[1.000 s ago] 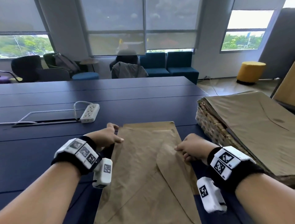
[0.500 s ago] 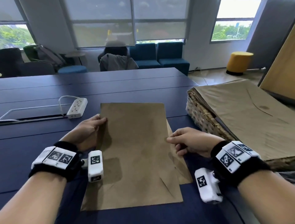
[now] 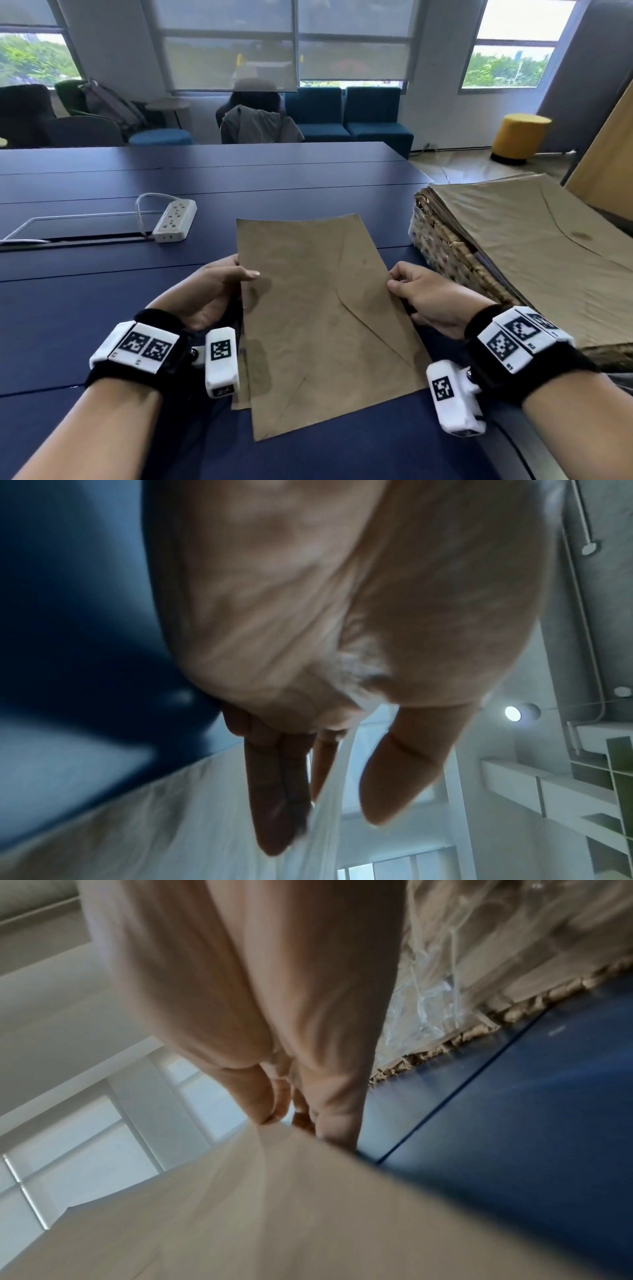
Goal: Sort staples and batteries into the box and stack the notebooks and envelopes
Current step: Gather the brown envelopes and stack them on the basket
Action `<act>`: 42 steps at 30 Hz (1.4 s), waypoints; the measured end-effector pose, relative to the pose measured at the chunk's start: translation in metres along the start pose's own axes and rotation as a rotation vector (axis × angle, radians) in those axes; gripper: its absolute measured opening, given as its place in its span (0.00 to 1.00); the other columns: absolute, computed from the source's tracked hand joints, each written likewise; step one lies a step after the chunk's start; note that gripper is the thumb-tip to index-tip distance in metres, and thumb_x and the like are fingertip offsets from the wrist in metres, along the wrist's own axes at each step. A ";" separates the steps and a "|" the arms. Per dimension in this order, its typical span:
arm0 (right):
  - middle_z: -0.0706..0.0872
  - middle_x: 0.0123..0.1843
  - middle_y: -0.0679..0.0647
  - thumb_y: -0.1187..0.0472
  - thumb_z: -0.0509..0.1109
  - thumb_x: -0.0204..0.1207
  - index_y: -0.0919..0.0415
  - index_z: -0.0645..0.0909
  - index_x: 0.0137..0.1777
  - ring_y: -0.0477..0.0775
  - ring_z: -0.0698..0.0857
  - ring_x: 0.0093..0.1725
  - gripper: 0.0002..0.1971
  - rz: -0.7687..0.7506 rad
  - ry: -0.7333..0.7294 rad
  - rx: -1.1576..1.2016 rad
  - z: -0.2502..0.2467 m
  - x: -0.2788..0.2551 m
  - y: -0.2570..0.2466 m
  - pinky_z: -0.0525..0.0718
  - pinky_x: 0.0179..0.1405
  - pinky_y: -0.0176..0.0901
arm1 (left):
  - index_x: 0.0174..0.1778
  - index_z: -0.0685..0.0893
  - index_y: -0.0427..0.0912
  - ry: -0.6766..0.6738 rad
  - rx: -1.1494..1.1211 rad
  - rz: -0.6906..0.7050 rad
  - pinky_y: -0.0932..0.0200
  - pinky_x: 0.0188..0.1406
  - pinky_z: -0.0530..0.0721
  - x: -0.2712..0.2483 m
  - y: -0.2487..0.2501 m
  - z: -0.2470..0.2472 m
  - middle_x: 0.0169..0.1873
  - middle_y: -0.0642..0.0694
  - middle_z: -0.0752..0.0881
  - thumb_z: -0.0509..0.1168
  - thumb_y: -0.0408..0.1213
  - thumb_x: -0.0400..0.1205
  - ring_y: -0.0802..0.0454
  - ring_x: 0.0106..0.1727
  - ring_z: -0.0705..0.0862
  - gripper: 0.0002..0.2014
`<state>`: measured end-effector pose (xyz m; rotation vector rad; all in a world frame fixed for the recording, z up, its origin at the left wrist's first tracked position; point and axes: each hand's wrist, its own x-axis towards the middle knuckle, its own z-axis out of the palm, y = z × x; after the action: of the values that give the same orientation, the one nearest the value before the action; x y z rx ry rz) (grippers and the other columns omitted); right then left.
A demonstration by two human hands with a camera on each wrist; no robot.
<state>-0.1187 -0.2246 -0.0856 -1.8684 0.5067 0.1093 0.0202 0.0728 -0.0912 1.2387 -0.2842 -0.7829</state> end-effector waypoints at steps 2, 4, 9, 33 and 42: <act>0.87 0.49 0.66 0.61 0.58 0.92 0.61 0.78 0.51 0.62 0.81 0.46 0.10 -0.015 0.057 -0.005 0.003 -0.001 -0.001 0.80 0.46 0.61 | 0.71 0.78 0.29 -0.046 0.033 -0.022 0.38 0.59 0.85 -0.001 -0.001 0.001 0.61 0.25 0.85 0.66 0.23 0.69 0.32 0.56 0.86 0.30; 0.88 0.55 0.68 0.61 0.60 0.91 0.60 0.80 0.51 0.63 0.83 0.50 0.09 -0.027 0.101 -0.011 0.005 -0.001 -0.001 0.84 0.58 0.65 | 0.71 0.77 0.28 -0.062 0.060 -0.039 0.36 0.62 0.78 -0.001 -0.002 0.002 0.60 0.25 0.82 0.69 0.24 0.62 0.31 0.57 0.79 0.36; 0.90 0.56 0.67 0.66 0.70 0.85 0.61 0.82 0.52 0.68 0.89 0.57 0.01 -0.007 0.090 -0.051 0.010 -0.004 -0.005 0.86 0.66 0.68 | 0.69 0.77 0.28 -0.028 0.104 -0.015 0.43 0.54 0.86 -0.002 -0.002 0.007 0.57 0.28 0.84 0.66 0.19 0.65 0.35 0.50 0.86 0.32; 0.92 0.47 0.46 0.64 0.64 0.86 0.47 0.76 0.60 0.44 0.90 0.47 0.10 -0.732 0.830 -0.028 -0.120 -0.099 -0.104 0.87 0.47 0.43 | 0.56 0.88 0.50 0.121 0.315 0.812 0.61 0.40 0.86 0.003 0.114 0.200 0.49 0.55 0.92 0.56 0.30 0.91 0.60 0.46 0.89 0.16; 0.89 0.49 0.63 0.63 0.66 0.84 0.45 0.77 0.67 0.56 0.89 0.46 0.16 -0.629 0.945 -0.094 -0.226 -0.122 -0.058 0.89 0.50 0.55 | 0.60 0.83 0.41 0.056 0.437 0.830 0.58 0.37 0.85 0.045 0.096 0.283 0.39 0.36 0.86 0.67 0.28 0.84 0.49 0.36 0.84 0.10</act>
<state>-0.2446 -0.3818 0.0842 -2.0100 0.5058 -1.2263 -0.0791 -0.1545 0.0817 1.3789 -0.8883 0.0415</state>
